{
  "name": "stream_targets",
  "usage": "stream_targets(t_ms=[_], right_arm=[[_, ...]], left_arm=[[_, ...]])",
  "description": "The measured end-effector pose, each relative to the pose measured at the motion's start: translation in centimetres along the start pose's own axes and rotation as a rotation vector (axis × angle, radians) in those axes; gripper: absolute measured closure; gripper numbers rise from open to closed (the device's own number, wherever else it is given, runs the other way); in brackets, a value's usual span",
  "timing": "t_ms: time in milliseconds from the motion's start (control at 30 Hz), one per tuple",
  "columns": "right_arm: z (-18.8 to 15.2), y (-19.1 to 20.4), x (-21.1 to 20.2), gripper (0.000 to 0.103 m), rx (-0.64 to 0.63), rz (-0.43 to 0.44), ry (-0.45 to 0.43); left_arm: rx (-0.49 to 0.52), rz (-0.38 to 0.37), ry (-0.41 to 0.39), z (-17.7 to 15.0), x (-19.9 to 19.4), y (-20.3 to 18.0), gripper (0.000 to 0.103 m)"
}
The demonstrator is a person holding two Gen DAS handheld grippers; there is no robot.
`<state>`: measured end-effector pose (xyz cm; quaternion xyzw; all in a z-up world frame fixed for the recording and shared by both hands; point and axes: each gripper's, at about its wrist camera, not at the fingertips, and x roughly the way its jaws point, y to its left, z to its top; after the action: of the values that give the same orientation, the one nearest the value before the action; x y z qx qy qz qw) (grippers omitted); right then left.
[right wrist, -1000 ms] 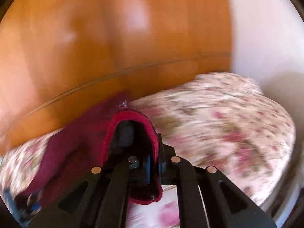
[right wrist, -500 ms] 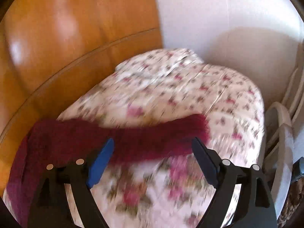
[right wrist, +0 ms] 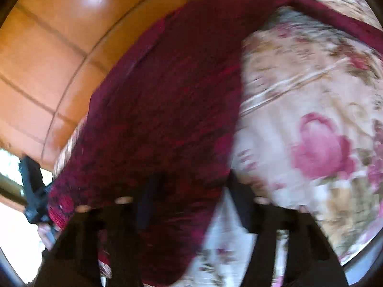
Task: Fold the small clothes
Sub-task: 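Grasp the sweater with both grippers and lift it off the bed, then shake and spread the sweater flat on the bed with both grippers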
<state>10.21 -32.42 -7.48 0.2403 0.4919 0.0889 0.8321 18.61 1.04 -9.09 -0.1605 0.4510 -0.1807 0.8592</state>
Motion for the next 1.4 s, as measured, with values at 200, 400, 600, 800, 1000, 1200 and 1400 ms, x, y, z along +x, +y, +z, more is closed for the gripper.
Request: stream_targets(t_ms=[200, 400, 600, 800, 1000, 1200, 1400], right_arm=[[1.2, 4.0, -3.4, 0.085, -0.137, 0.026, -0.059], [-1.3, 7.9, -5.6, 0.086, -0.342, -0.001, -0.036], [-3.5, 4.6, -6.9, 0.086, -0.331, -0.142, 0.015], [-4.1, 3.5, -9.6, 0.047, -0.242, -0.161, -0.080], [-3.6, 6.8, -8.9, 0.038, -0.319, -0.133, -0.135], [-1.7, 10.2, -2.9, 0.038, -0.372, -0.059, -0.074], [2.2, 14.3, 3.8, 0.038, -0.424, -0.019, -0.008]], left_arm=[[-0.040, 0.020, -0.115, 0.4, -5.7, 2.9, 0.090], [-0.057, 0.055, -0.135, -2.6, -11.1, 5.2, 0.090], [-0.016, 0.101, -0.100, -7.9, -12.2, 2.7, 0.084], [-0.082, 0.267, -0.220, -9.5, -16.3, 4.7, 0.059], [-0.100, 0.516, -0.257, -9.8, -18.5, 10.1, 0.027], [-0.103, 0.519, -0.206, -8.6, -15.3, 12.6, 0.045], [-0.108, 0.302, -0.205, -6.1, -17.3, 11.9, 0.095]])
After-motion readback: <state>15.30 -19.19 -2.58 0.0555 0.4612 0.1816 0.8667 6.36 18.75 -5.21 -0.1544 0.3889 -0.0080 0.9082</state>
